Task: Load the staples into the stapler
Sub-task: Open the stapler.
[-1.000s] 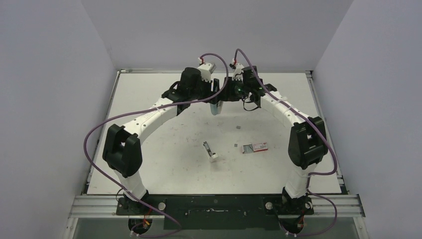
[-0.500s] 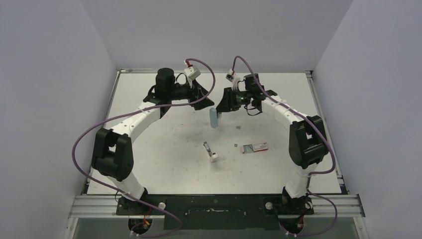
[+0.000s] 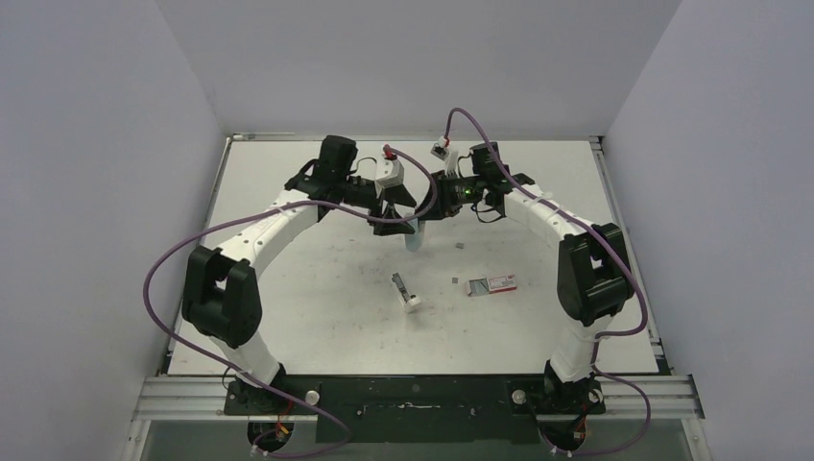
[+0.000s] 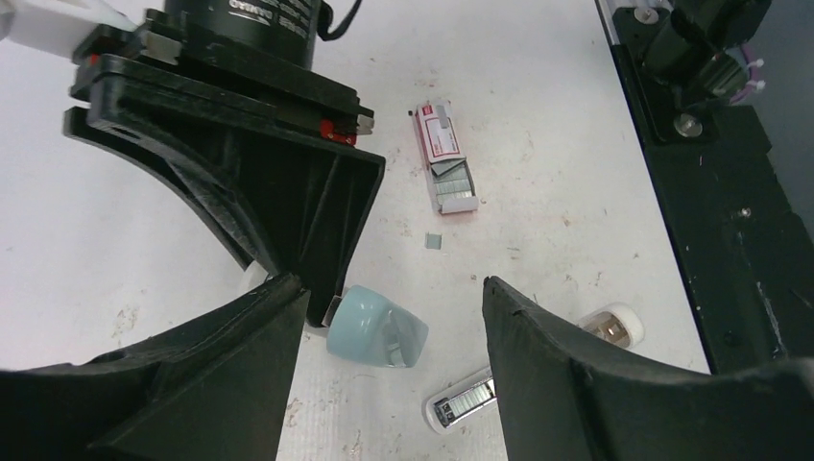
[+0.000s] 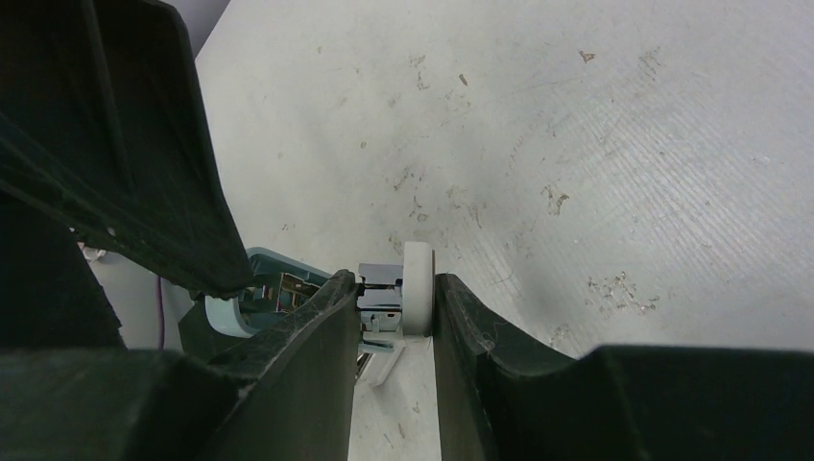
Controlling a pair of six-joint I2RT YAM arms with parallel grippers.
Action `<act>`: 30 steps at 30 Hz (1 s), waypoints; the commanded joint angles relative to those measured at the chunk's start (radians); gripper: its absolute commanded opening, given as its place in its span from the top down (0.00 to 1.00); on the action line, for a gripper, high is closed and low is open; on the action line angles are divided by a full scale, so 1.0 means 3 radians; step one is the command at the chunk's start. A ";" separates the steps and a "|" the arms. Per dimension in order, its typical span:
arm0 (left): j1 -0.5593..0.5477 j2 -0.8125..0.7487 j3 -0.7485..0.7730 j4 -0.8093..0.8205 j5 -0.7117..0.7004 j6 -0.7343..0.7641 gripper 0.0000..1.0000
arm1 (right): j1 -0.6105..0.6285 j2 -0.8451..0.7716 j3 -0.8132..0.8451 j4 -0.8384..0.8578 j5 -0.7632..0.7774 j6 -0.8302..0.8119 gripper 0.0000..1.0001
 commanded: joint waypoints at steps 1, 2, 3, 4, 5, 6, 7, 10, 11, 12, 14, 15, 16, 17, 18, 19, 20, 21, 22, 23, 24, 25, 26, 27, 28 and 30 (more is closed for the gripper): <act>-0.0104 0.0089 0.0158 -0.0341 -0.0047 0.0478 0.35 | 0.0001 -0.0175 0.0104 0.0092 -0.0189 -0.0081 0.95; -0.0121 0.0104 0.0158 -0.0339 -0.0068 0.0501 0.35 | 0.0001 -0.0177 0.0104 0.0093 -0.0208 -0.0079 0.95; -0.0132 0.0116 0.0165 -0.0345 -0.0096 0.0520 0.36 | 0.0002 -0.0174 0.0110 0.0090 -0.0220 -0.0079 0.95; -0.0137 0.0125 0.0164 -0.0346 -0.0119 0.0542 0.37 | 0.0001 -0.0177 0.0109 0.0089 -0.0227 -0.0079 0.95; -0.0145 0.0137 0.0165 -0.0347 -0.0136 0.0558 0.38 | 0.0002 -0.0180 0.0117 0.0089 -0.0237 -0.0079 0.95; -0.0151 0.0146 0.0167 -0.0347 -0.0145 0.0577 0.39 | 0.0002 -0.0185 0.0118 0.0089 -0.0250 -0.0079 0.95; -0.0151 0.0156 0.0172 -0.0346 -0.0154 0.0580 0.40 | 0.0003 -0.0183 0.0112 0.0091 -0.0260 -0.0079 0.95; -0.0156 0.0188 0.0188 -0.0400 -0.0161 0.0625 0.47 | -0.0001 -0.0178 0.0105 0.0094 -0.0274 -0.0074 0.95; -0.0161 0.0197 0.0201 -0.0445 -0.0174 0.0673 0.48 | 0.0002 -0.0178 0.0108 0.0094 -0.0275 -0.0072 0.95; -0.0170 0.0204 0.0207 -0.0489 -0.0189 0.0715 0.50 | -0.0003 -0.0178 0.0107 0.0098 -0.0278 -0.0067 0.95; -0.0189 0.0222 0.0221 -0.0587 -0.0217 0.0811 0.53 | -0.0004 -0.0175 0.0100 0.0126 -0.0275 -0.0034 0.95; -0.0200 0.0232 0.0231 -0.0636 -0.0226 0.0858 0.55 | -0.0006 -0.0174 0.0105 0.0137 -0.0272 -0.0013 0.95; -0.0210 0.0249 0.0249 -0.0702 -0.0231 0.0915 0.57 | -0.0010 -0.0169 0.0108 0.0144 -0.0270 0.0008 0.95; -0.0212 0.0265 0.0269 -0.0759 -0.0228 0.0960 0.59 | -0.0014 -0.0165 0.0116 0.0145 -0.0267 0.0019 0.95; -0.0213 0.0282 0.0285 -0.0823 -0.0223 0.0991 0.62 | -0.0020 -0.0163 0.0129 0.0144 -0.0265 0.0029 0.95; -0.0213 0.0291 0.0297 -0.0870 -0.0220 0.1023 0.64 | -0.0026 -0.0158 0.0137 0.0145 -0.0262 0.0037 0.95; -0.0213 0.0303 0.0305 -0.0909 -0.0217 0.1056 0.67 | -0.0032 -0.0156 0.0139 0.0145 -0.0257 0.0043 0.95; -0.0213 0.0305 0.0311 -0.0940 -0.0208 0.1081 0.69 | -0.0043 -0.0155 0.0142 0.0148 -0.0255 0.0054 0.95; -0.0213 0.0308 0.0319 -0.0964 -0.0204 0.1104 0.72 | -0.0056 -0.0154 0.0143 0.0159 -0.0248 0.0069 0.95; -0.0215 0.0304 0.0318 -0.0988 -0.0204 0.1128 0.75 | -0.0065 -0.0150 0.0148 0.0164 -0.0237 0.0084 0.95; -0.0218 0.0303 0.0322 -0.1021 -0.0204 0.1157 0.78 | -0.0079 -0.0147 0.0152 0.0166 -0.0209 0.0104 0.95; -0.0218 0.0296 0.0328 -0.1045 -0.0210 0.1185 0.81 | -0.0094 -0.0146 0.0158 0.0166 -0.0171 0.0121 0.95; -0.0220 0.0282 0.0325 -0.1059 -0.0227 0.1194 0.84 | -0.0117 -0.0135 0.0173 0.0151 -0.0109 0.0136 0.95; -0.0226 0.0262 0.0325 -0.1068 -0.0247 0.1201 0.89 | -0.0137 -0.0126 0.0190 0.0120 -0.0025 0.0150 0.95; -0.0241 0.0236 0.0315 -0.1072 -0.0283 0.1205 0.93 | -0.0180 -0.0121 0.0206 0.0111 0.0096 0.0194 0.95; -0.0283 0.0159 0.0275 -0.1054 -0.0413 0.1204 1.00 | -0.0311 -0.0090 0.0205 0.0199 0.0195 0.0404 0.95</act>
